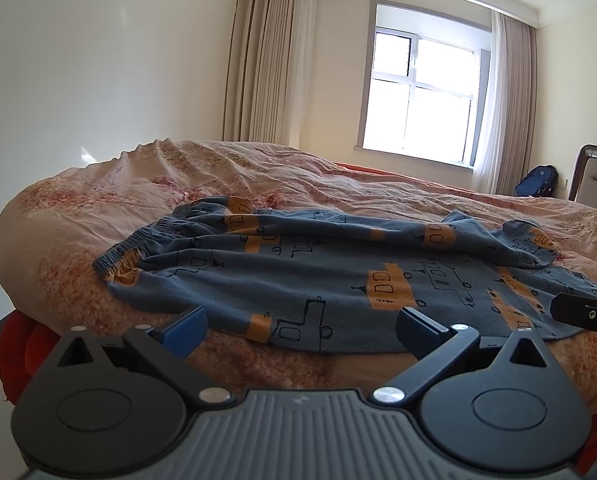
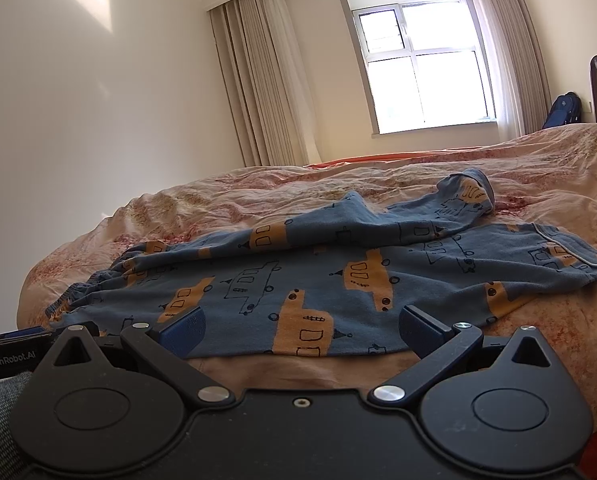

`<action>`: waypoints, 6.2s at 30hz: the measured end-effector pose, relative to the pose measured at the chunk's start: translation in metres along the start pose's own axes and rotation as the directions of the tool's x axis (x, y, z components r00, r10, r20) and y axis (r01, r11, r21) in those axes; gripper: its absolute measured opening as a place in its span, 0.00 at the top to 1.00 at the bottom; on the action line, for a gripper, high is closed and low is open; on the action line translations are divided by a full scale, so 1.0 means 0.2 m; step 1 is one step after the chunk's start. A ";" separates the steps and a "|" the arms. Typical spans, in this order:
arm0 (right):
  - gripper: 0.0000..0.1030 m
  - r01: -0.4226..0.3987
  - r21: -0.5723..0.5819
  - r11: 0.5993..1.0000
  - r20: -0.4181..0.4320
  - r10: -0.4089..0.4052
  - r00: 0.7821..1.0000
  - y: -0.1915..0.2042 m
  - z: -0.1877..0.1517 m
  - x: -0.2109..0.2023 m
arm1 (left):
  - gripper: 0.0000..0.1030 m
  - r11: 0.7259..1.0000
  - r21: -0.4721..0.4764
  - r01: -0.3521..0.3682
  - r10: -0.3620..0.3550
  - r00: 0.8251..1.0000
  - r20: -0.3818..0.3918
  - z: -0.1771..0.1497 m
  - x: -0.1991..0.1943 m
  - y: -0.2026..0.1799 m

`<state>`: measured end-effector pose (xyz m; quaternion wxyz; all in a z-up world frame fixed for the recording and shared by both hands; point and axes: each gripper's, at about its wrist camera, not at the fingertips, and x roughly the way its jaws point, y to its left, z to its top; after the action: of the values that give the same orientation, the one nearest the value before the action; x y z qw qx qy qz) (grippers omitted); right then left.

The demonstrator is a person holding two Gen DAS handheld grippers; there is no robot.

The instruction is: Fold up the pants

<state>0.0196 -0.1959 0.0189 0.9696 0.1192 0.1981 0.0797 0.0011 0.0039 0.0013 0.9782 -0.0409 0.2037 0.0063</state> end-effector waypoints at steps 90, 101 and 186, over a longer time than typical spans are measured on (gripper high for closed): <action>0.00 -0.525 -0.353 0.775 -0.540 0.289 0.790 -0.17 0.85 1.45 | 0.00 0.837 0.412 0.359 -0.243 0.920 -0.307 0.87 1.21 0.38; 0.01 -0.515 -0.156 0.843 -0.525 0.371 0.766 -0.42 0.76 1.49 | 0.00 0.722 0.486 0.493 -0.264 0.845 -0.466 0.78 1.44 0.25; 0.97 -0.415 -0.311 0.855 -0.488 0.232 0.842 -0.18 0.70 1.70 | 0.75 0.943 0.146 0.300 -0.205 0.865 -0.458 0.93 1.68 0.77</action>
<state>0.3880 -0.1894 0.0104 0.8756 -0.0721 0.3640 0.3094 0.3788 0.1714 0.0243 0.8985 0.0368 0.4097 -0.1534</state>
